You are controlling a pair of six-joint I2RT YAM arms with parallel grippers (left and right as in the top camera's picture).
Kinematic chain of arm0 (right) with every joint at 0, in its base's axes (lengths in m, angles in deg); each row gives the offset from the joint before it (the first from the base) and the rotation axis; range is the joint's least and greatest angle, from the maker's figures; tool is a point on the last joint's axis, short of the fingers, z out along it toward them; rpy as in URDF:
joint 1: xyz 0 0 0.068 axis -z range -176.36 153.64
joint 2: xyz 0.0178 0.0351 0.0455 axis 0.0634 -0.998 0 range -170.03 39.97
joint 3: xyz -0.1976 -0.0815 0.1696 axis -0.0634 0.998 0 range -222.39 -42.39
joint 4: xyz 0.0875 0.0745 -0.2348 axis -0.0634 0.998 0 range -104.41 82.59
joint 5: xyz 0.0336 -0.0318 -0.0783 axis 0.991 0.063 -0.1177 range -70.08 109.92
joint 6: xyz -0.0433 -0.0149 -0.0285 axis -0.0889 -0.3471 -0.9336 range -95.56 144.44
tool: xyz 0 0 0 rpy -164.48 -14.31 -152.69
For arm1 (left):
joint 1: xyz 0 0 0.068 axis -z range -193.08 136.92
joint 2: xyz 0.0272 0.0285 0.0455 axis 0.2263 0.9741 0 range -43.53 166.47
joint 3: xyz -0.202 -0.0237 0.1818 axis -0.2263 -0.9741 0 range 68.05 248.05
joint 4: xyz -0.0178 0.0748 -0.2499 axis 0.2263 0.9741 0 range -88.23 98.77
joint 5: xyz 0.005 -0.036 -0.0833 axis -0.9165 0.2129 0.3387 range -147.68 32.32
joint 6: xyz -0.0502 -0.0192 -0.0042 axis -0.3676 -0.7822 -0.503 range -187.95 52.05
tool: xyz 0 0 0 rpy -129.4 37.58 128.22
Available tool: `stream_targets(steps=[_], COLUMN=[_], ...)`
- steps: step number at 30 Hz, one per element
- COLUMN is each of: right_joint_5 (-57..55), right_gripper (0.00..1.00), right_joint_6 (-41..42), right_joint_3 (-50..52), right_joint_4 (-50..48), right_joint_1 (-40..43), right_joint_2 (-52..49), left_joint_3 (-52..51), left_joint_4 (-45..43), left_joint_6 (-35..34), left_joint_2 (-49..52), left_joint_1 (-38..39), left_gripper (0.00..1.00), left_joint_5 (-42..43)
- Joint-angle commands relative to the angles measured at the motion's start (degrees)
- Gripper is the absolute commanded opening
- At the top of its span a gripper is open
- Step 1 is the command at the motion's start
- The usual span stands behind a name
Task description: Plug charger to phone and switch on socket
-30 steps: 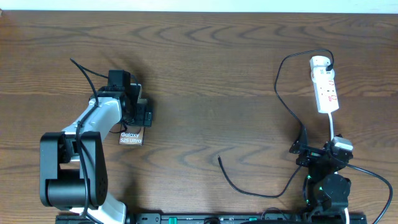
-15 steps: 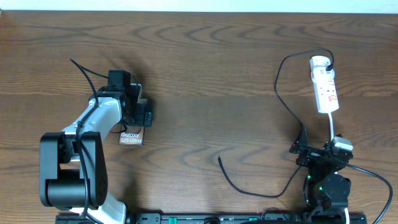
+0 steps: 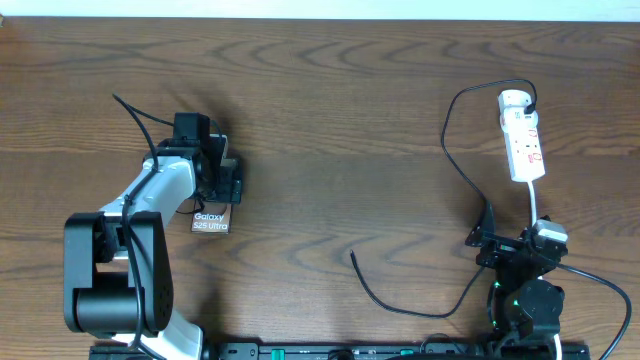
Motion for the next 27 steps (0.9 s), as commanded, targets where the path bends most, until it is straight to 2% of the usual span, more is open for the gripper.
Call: stream_targets(steps=[1, 6, 15, 27], right_joint_5=[-0.26, -0.26, -0.26, -0.26], right_gripper=[0.99, 0.99, 0.99, 0.99], right_joint_6=[-0.68, -0.68, -0.68, -0.68], right_joint_3=[0.20, 0.20, 0.20, 0.20], right_joint_4=[0.02, 0.04, 0.04, 0.04], right_joint_1=[-0.28, -0.28, -0.28, -0.28], right_joint_2=[0.04, 0.04, 0.04, 0.04], left_joint_3=[-2.38, -2.38, -2.38, -2.38], left_joint_4=[0.72, 0.70, 0.55, 0.50], left_joint_6=[-0.07, -0.07, -0.07, -0.07], left_joint_2=[1.38, 1.38, 1.38, 1.38], left_joint_1=[-0.15, -0.15, -0.15, -0.15], left_gripper=[0.87, 0.85, 0.74, 0.66], left_joint_5=[-0.72, -0.72, -0.72, -0.72])
